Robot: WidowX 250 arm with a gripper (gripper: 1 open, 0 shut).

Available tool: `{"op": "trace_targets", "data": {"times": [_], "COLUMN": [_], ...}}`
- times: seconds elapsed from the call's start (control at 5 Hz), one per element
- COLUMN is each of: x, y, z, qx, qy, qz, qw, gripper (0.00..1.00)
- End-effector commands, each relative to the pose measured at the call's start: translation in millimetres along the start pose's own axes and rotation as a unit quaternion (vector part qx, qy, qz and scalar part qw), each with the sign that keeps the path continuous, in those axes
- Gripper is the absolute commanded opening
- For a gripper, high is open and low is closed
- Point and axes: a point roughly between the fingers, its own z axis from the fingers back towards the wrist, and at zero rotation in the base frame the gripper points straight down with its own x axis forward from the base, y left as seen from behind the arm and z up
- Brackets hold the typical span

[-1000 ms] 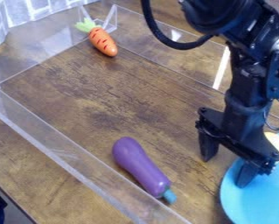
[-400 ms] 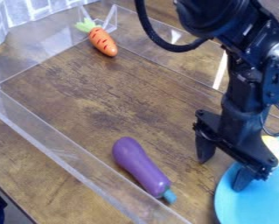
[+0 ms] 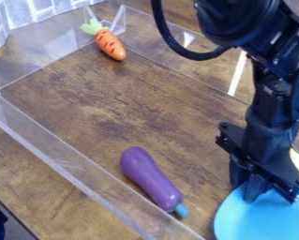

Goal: Remove the purple eggplant from the blue tray and put it on the table

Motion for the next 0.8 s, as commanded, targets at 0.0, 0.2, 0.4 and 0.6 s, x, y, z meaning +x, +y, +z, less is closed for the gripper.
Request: {"op": "trace_targets", "data": {"times": [0.0,0.2,0.4,0.6], "x": [3.4,6.0,8.7,11.7], "y": [5.5,10.1,6.8,4.0], "z": [7.7,11.1,16.0,21.4], "qx": [0.006,0.011,0.013,0.016], "qy": [-0.013,-0.019,-0.026,-0.033], "qz": [0.019,0.041,0.041,0.042], "qw": [0.9997,0.9989,0.9987,0.9984], "gripper": [0.0,0.0,0.0,0.0]}}
